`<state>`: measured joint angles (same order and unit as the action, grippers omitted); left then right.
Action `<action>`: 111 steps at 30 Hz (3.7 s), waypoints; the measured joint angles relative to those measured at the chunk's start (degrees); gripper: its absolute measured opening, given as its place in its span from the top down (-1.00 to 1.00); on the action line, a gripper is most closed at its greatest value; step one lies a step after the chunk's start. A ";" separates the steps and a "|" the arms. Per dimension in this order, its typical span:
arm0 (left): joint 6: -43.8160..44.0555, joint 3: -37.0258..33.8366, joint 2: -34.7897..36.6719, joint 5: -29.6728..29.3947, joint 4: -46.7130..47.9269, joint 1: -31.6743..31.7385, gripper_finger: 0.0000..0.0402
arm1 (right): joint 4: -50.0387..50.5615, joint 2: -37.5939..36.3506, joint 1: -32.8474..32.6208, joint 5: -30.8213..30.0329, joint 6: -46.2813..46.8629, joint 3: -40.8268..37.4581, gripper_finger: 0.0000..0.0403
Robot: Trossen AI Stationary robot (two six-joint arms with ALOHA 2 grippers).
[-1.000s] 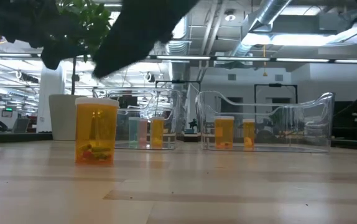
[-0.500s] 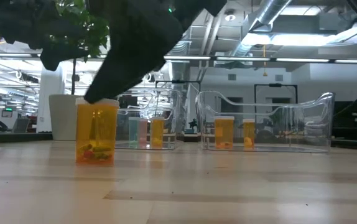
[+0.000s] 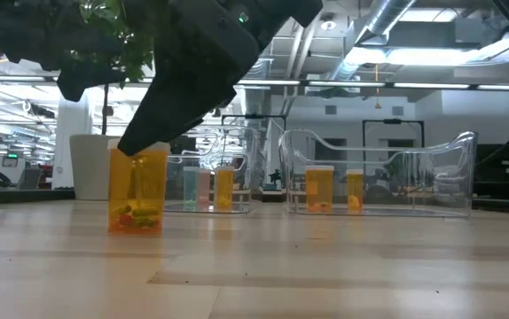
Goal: Pick and place medicine bottles into bin by pill shape (circle, oval)
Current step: Put the big orange pill bottle into the right transparent bin
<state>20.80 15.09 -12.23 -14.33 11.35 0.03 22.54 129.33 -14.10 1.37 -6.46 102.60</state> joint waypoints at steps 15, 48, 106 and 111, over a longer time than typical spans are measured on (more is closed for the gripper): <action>0.00 0.00 0.00 -0.02 -0.02 0.00 -0.34 | 1.22 0.28 0.05 0.02 -0.01 0.00 -0.21; -0.02 0.02 0.02 -0.01 0.46 0.00 -0.34 | 41.04 -36.25 4.61 -14.03 7.78 -4.73 -0.11; 0.00 0.02 0.01 -0.02 1.25 0.01 -0.34 | 0.65 -57.41 23.26 -16.20 19.52 -67.45 -0.14; 0.00 0.02 0.02 -0.02 1.23 0.02 -0.34 | 0.92 -57.95 23.24 -16.19 17.95 -66.54 -0.14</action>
<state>20.80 15.11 -12.21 -14.35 12.58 0.05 23.46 71.37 9.15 -14.82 11.49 36.07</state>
